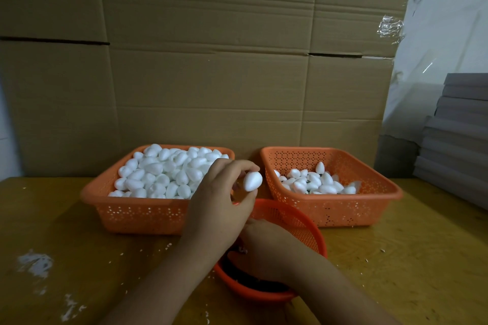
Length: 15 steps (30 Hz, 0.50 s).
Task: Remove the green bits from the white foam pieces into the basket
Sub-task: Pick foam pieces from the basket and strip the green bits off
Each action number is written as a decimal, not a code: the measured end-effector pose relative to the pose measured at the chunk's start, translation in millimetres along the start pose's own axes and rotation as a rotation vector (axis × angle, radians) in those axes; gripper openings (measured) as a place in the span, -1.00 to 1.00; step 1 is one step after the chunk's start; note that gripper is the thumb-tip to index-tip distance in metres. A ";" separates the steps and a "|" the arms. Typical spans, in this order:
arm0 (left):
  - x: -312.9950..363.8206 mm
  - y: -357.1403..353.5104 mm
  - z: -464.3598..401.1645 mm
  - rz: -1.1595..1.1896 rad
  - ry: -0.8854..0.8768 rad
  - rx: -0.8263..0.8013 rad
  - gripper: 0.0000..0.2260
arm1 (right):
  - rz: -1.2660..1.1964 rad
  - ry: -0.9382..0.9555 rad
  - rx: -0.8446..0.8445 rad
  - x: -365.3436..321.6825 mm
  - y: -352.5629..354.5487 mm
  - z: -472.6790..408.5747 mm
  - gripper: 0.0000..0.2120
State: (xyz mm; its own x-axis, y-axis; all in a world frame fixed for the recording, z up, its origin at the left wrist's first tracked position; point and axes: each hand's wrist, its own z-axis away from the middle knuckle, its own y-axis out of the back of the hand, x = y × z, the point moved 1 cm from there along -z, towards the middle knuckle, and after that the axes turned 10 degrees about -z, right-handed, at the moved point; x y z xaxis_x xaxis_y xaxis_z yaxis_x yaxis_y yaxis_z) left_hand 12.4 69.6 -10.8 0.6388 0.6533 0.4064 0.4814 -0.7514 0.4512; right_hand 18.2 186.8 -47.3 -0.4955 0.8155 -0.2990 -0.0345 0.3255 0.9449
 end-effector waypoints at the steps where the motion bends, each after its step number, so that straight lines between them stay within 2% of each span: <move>1: 0.1 0.2 0.3 -0.009 -0.001 -0.008 -0.67 | -0.003 0.002 0.004 -0.1 -0.2 0.1 -0.66; 5: 3.4 1.3 1.9 0.046 0.077 -0.080 -0.85 | -0.013 0.006 0.016 -0.2 -0.1 1.1 -0.65; 9: 6.0 2.5 -0.6 0.208 0.254 -0.150 -0.68 | -0.001 -0.003 0.005 0.3 0.2 0.6 -0.65; 15: 12.1 5.3 -8.4 0.706 0.618 -0.256 -0.59 | 0.025 -0.014 0.007 0.4 1.0 -0.5 -0.66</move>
State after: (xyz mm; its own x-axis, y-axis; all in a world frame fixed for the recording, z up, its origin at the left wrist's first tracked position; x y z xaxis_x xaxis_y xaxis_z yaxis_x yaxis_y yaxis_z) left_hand 17.7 74.3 3.1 0.2675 0.0483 0.9623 -0.0830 -0.9939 0.0730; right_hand 17.6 187.1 -46.4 -0.4838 0.8302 -0.2769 -0.0157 0.3081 0.9512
